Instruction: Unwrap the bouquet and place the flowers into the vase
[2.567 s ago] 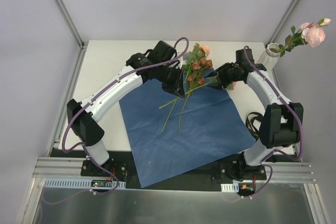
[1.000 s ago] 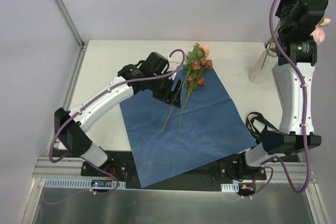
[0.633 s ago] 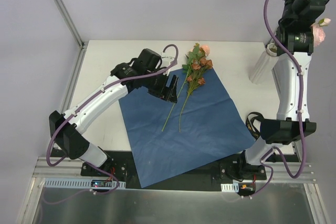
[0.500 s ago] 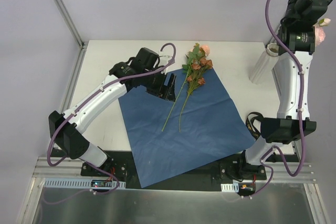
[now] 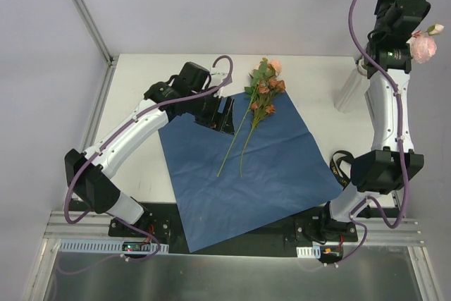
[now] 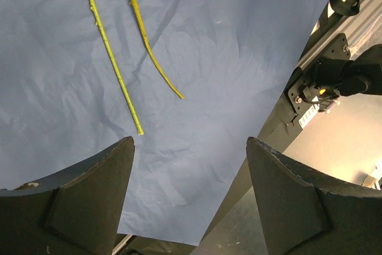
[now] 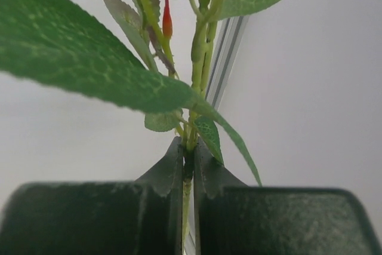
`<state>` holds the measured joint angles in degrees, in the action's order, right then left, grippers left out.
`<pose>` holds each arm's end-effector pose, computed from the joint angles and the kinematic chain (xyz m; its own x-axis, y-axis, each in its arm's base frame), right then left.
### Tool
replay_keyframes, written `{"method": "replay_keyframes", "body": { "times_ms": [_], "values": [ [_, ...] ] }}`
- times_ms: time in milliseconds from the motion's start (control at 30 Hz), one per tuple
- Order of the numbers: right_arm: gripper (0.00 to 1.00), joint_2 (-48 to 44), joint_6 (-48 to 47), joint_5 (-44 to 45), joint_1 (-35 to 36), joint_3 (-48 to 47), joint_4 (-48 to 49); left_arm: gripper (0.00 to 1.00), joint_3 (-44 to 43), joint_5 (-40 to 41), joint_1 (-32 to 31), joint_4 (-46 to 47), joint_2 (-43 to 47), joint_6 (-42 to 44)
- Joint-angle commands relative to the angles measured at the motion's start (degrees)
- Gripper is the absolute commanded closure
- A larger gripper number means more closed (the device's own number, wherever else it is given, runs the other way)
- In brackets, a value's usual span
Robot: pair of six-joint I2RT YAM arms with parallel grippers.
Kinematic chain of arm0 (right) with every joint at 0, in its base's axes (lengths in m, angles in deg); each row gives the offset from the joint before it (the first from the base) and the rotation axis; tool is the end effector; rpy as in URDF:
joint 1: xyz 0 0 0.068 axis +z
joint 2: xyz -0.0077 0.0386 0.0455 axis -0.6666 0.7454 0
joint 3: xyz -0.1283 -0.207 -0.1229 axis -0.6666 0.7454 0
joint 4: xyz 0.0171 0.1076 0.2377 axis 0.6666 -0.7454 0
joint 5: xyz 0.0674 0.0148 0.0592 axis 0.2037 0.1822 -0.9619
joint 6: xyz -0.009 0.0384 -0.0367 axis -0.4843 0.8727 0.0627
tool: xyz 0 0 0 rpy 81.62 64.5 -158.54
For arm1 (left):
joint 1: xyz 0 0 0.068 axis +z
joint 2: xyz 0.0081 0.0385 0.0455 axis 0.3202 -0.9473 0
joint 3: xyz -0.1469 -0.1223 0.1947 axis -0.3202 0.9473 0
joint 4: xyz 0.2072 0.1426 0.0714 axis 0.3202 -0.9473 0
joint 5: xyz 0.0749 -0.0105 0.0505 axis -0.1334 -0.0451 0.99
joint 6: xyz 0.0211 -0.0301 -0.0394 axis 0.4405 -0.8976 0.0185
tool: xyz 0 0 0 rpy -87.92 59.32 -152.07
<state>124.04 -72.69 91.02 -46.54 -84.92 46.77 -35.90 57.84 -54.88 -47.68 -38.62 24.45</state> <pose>0.3619 -0.0387 0.5503 0.1755 -0.5294 -0.8300 0.4695 0.7861 -0.4020 0.2542 -0.2046 0.3652 -0.7196 0.2496 -0.6479 0.6279 0.6324 -0.4537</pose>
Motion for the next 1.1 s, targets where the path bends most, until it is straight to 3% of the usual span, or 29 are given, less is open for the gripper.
{"method": "replay_keyframes", "body": {
  "times_ms": [0,367,667,767,867,900,1067],
  "values": [
    [1.0,-3.8,0.9,0.5,-0.8,3.7,5.5,0.25,-1.4,-2.3,1.2,0.5,-0.4,1.0],
    [0.99,-5.1,4.5,1.5,-3.6,14.5,6.5,0.25,-2.3,-3.0,1.8,0.1,-1.1,1.1],
    [0.87,-6.5,6.2,1.1,-4.0,20.9,4.8,0.25,-2.1,-3.3,1.8,-0.2,-0.8,0.7],
    [0.78,-6.6,7.6,2.1,-3.9,20.2,-0.2,0.25,-2.0,-3.5,1.9,-0.2,-0.7,0.4],
    [0.59,-6.8,8.8,2.8,-3.9,19.2,-5.0,0.25,-1.8,-3.9,1.8,-0.2,-0.5,0.2],
    [0.48,-7.0,9.7,3.1,-3.9,18.8,-5.7,0.25,-1.8,-3.9,1.9,-0.1,-0.4,0.2],
    [0.29,-8.3,11.7,4.2,-3.2,16.5,-16.4,0.25,-1.5,-4.4,1.9,-0.2,-0.4,0.0]
  ]
}}
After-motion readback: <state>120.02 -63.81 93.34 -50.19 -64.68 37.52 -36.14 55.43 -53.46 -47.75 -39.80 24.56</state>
